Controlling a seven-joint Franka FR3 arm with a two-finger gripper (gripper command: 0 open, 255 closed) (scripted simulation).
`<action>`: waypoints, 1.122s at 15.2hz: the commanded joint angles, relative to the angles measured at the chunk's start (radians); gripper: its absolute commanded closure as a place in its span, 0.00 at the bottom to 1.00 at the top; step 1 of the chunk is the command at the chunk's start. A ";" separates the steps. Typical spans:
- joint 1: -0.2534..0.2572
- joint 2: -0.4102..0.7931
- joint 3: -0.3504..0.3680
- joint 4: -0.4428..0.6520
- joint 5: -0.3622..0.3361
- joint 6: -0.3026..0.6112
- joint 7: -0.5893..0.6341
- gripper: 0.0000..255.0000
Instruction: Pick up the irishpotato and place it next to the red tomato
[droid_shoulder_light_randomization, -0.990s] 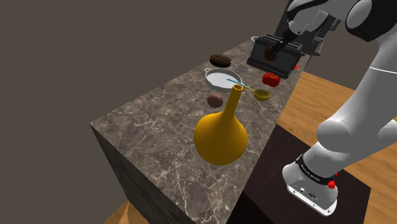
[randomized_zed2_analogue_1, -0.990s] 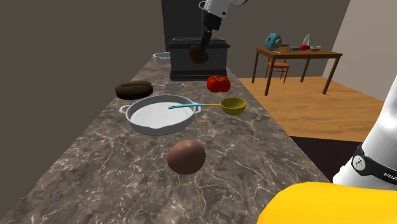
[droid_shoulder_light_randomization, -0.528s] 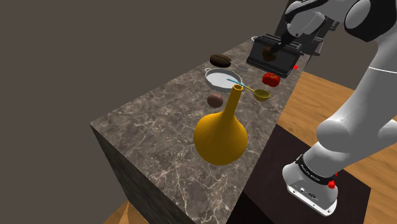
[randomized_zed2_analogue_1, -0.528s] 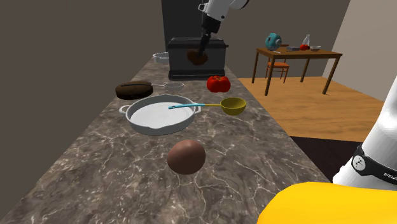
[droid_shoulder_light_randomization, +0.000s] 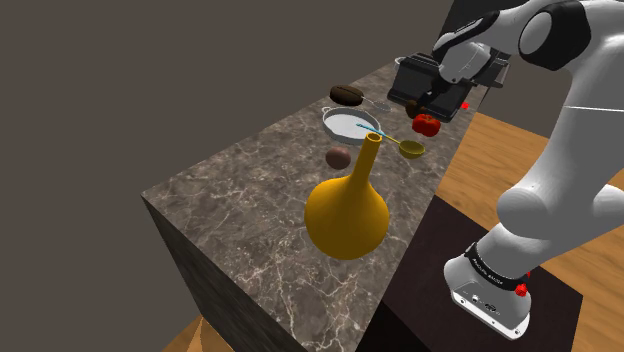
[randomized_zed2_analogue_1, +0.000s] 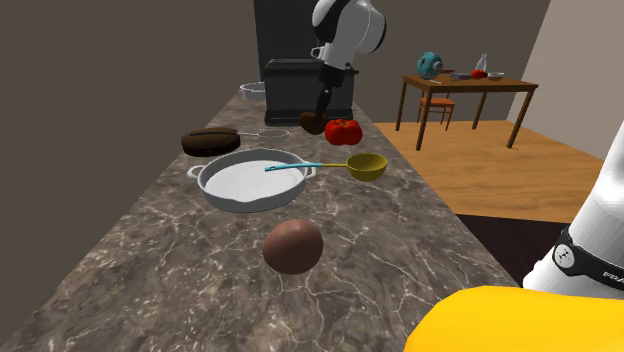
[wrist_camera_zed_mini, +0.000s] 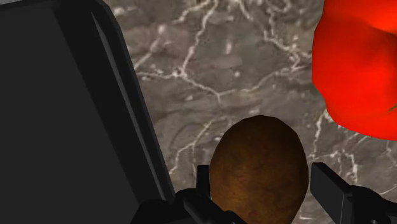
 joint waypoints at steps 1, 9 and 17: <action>0.000 0.009 0.000 -0.011 -0.001 0.002 -0.001 1.00; -0.001 0.013 0.001 -0.008 0.001 0.002 -0.003 0.00; 0.000 -0.071 -0.025 -0.003 -0.046 -0.083 0.026 0.00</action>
